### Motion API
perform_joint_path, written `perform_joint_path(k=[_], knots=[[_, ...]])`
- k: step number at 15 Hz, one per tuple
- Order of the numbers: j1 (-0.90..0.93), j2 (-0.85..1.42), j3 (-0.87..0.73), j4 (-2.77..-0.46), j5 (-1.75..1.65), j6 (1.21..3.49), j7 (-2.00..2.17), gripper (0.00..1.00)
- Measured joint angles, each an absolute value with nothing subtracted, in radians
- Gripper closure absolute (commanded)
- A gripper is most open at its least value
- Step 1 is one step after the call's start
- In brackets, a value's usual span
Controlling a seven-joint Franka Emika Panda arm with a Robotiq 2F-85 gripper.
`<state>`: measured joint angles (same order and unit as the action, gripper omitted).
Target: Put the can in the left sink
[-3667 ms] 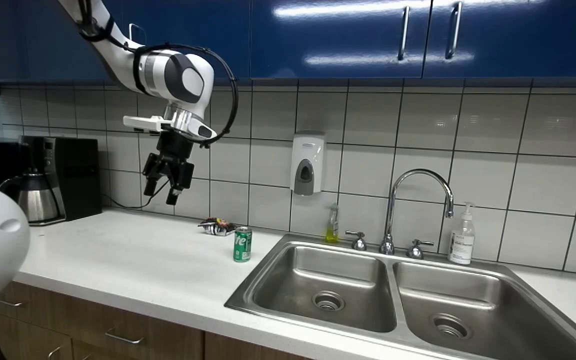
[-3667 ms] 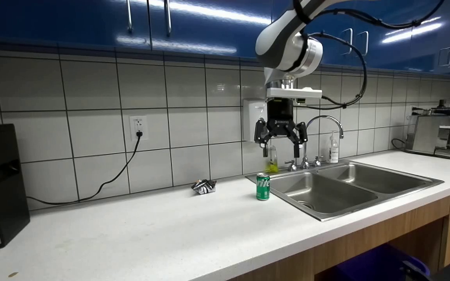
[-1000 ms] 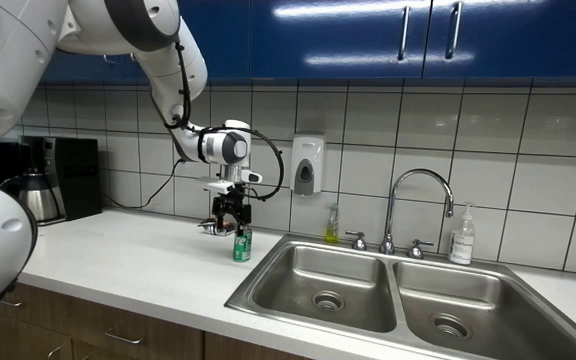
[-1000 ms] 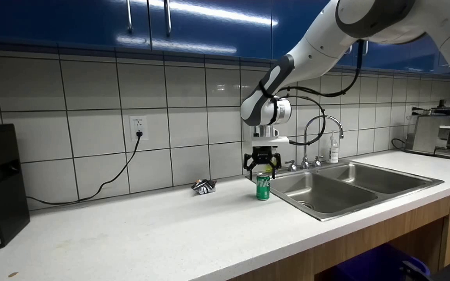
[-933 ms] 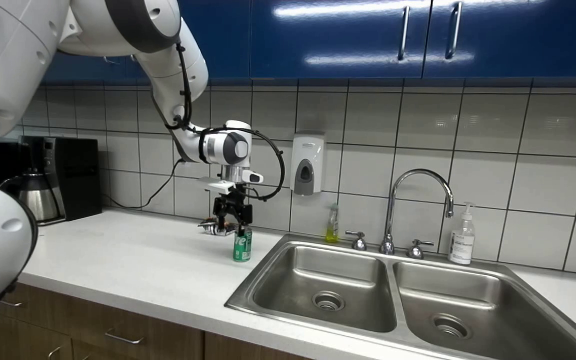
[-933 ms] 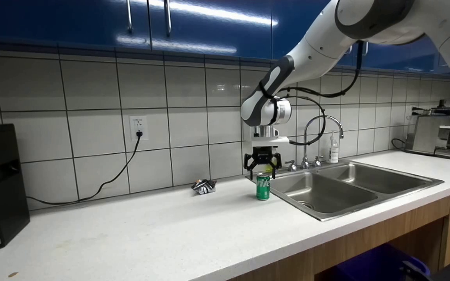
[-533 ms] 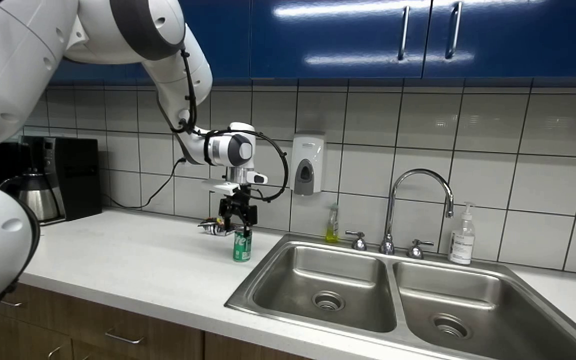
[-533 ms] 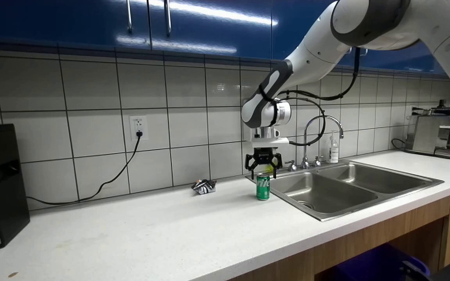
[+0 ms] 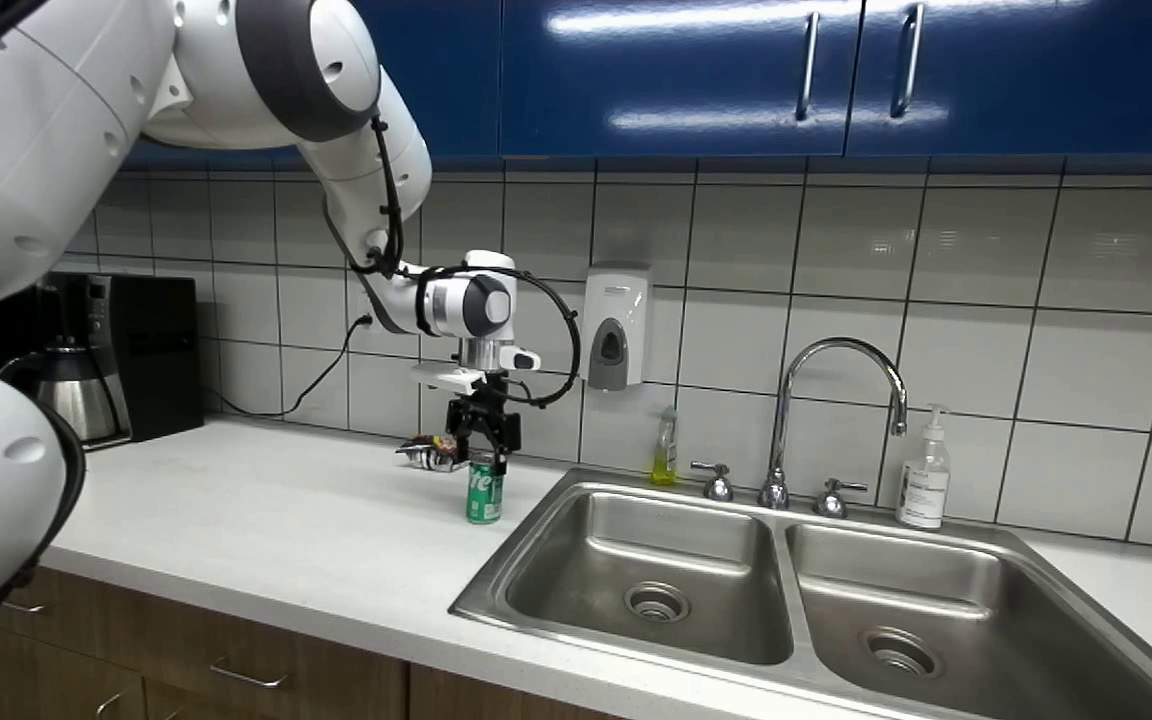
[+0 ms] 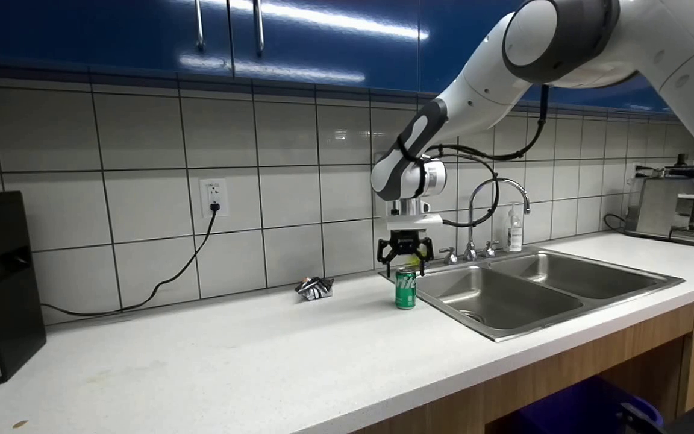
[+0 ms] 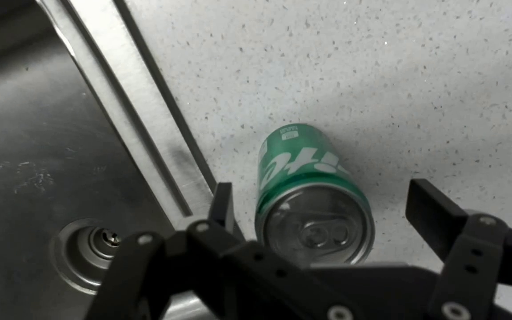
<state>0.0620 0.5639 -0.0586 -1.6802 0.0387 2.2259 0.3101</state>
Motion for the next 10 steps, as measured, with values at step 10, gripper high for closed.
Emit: perform_joint_path(k=[10], knots=[[0.064,0.614,-0.074,-1.625,0.039,2.212,0.317,0.35]])
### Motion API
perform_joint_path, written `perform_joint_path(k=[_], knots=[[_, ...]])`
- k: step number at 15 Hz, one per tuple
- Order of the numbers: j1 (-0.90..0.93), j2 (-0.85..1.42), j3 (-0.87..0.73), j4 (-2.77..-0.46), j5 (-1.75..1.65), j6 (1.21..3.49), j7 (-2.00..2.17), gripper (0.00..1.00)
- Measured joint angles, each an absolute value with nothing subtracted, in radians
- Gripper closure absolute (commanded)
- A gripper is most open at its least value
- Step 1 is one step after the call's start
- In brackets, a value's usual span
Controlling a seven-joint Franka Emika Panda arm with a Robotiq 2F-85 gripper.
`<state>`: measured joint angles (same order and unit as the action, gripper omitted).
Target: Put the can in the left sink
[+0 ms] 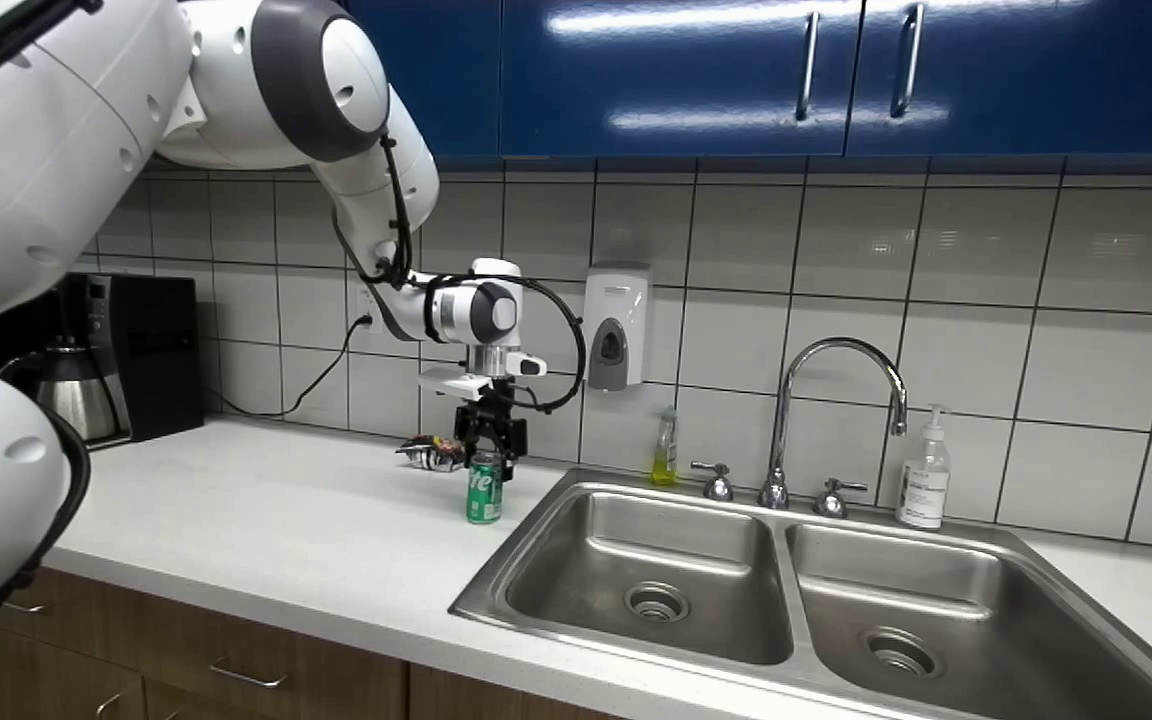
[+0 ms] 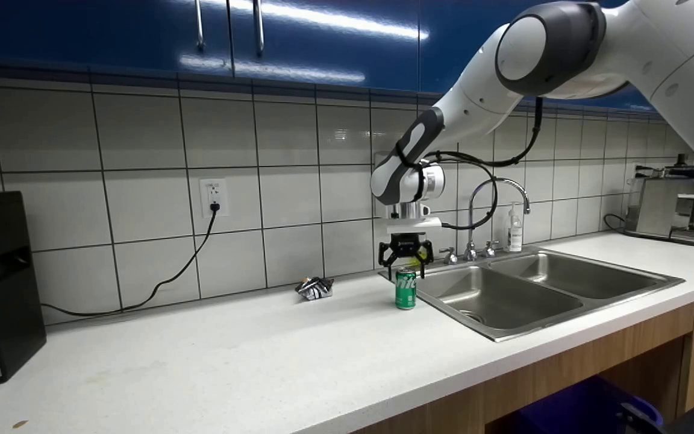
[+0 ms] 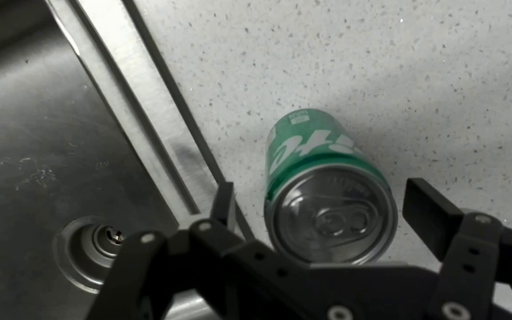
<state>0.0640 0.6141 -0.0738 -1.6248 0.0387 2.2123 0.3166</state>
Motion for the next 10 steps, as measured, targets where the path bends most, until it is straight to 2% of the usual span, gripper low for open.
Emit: perform_joint_path(k=[3,4,10], knots=[[0.064,0.625,-0.075,-1.609,0.039,2.193,0.323,0.58],[0.065,0.629,-0.075,-1.603,0.039,2.186,0.329,0.62],[0.067,0.640,-0.077,-1.577,0.039,2.146,0.358,0.62]])
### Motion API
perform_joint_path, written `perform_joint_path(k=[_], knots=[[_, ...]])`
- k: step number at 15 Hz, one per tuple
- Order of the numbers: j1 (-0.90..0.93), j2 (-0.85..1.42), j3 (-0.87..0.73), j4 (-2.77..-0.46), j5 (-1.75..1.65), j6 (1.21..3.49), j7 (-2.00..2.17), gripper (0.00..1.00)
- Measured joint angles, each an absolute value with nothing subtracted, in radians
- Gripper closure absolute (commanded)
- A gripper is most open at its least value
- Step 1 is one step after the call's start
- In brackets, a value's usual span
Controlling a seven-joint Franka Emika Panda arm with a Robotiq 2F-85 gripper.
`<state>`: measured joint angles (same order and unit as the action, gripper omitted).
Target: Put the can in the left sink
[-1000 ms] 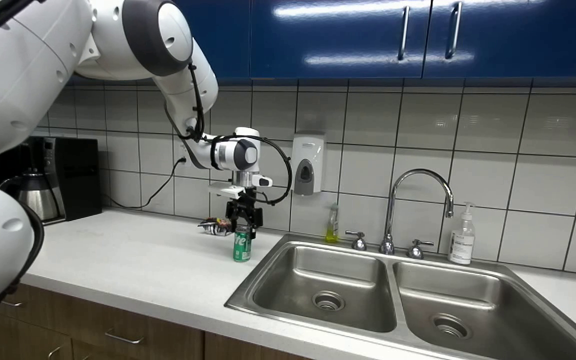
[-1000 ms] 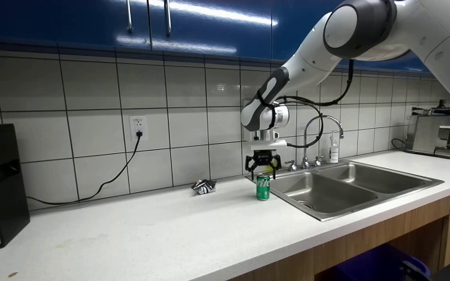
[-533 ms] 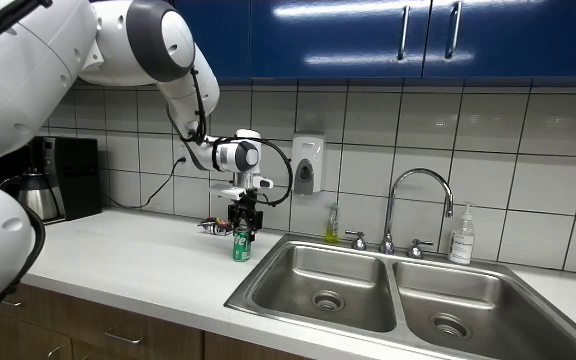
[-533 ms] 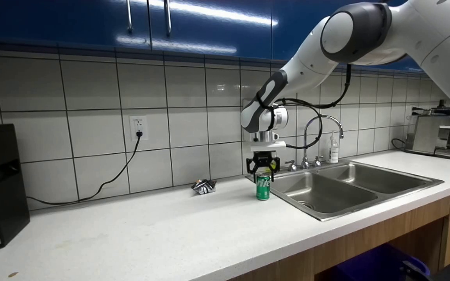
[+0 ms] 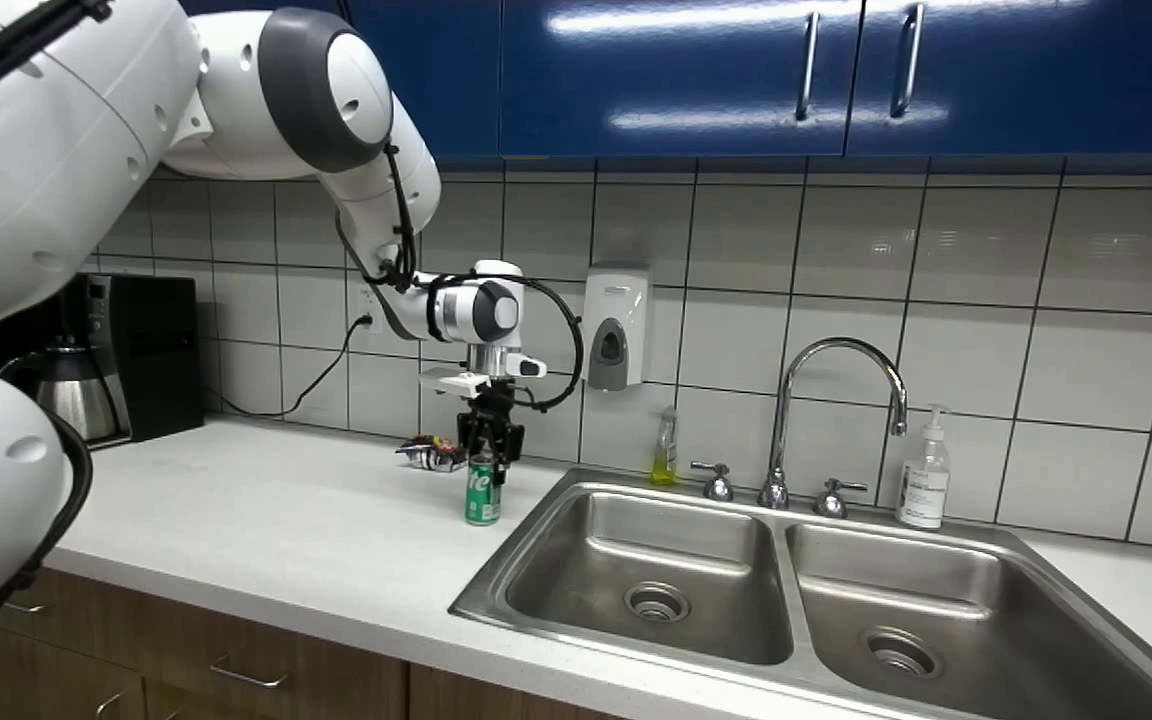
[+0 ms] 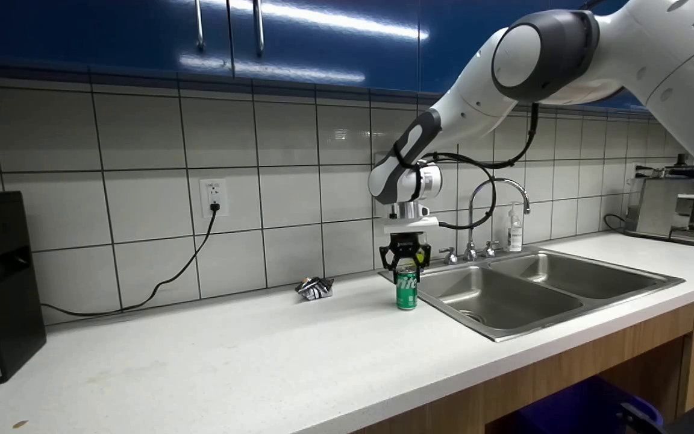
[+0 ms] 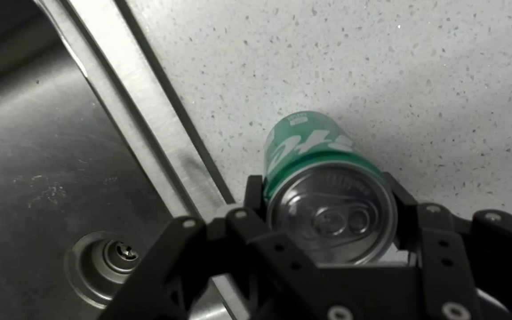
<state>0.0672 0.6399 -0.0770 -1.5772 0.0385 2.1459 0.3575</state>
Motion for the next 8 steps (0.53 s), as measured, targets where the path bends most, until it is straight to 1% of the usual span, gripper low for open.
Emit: perform_joint_path(k=[8], knots=[[0.081,0.630,-0.077,-1.545,0.039,2.102,0.383,0.62]])
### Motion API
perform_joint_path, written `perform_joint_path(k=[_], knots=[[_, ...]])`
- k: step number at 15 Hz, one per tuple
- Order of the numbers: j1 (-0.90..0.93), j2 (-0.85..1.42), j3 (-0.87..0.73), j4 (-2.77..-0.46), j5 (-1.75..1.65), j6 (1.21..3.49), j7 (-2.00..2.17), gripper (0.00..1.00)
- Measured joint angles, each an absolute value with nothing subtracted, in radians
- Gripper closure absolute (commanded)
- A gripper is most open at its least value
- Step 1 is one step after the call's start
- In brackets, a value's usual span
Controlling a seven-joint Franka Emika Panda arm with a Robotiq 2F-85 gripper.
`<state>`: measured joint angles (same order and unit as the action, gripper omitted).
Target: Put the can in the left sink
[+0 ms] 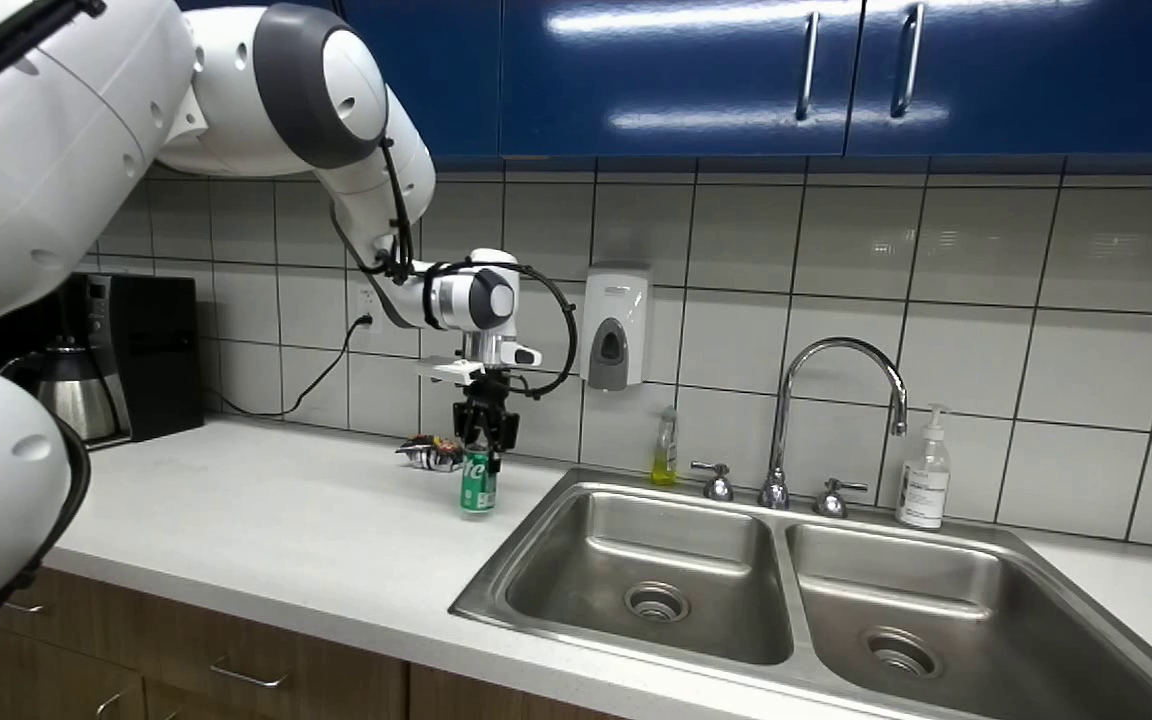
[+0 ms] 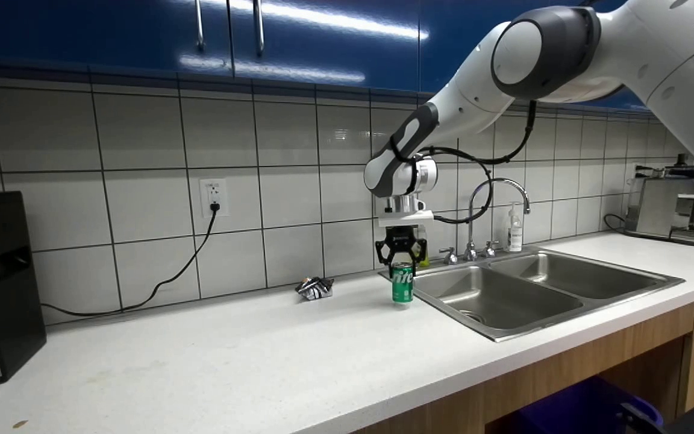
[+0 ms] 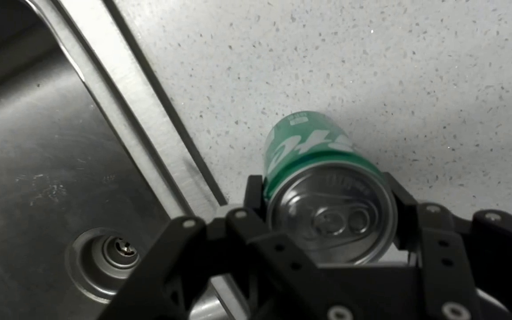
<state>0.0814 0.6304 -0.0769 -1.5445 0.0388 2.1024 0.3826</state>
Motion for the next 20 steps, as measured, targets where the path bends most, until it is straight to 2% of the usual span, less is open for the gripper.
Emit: perform_joint_path(k=[12,13,20], knots=[[0.081,0.596,-0.079,-1.527,0.039,2.074,0.396,0.62],[0.081,0.593,-0.079,-1.527,0.039,2.072,0.398,0.37],[0.081,0.606,-0.079,-1.529,0.039,2.075,0.399,0.37]])
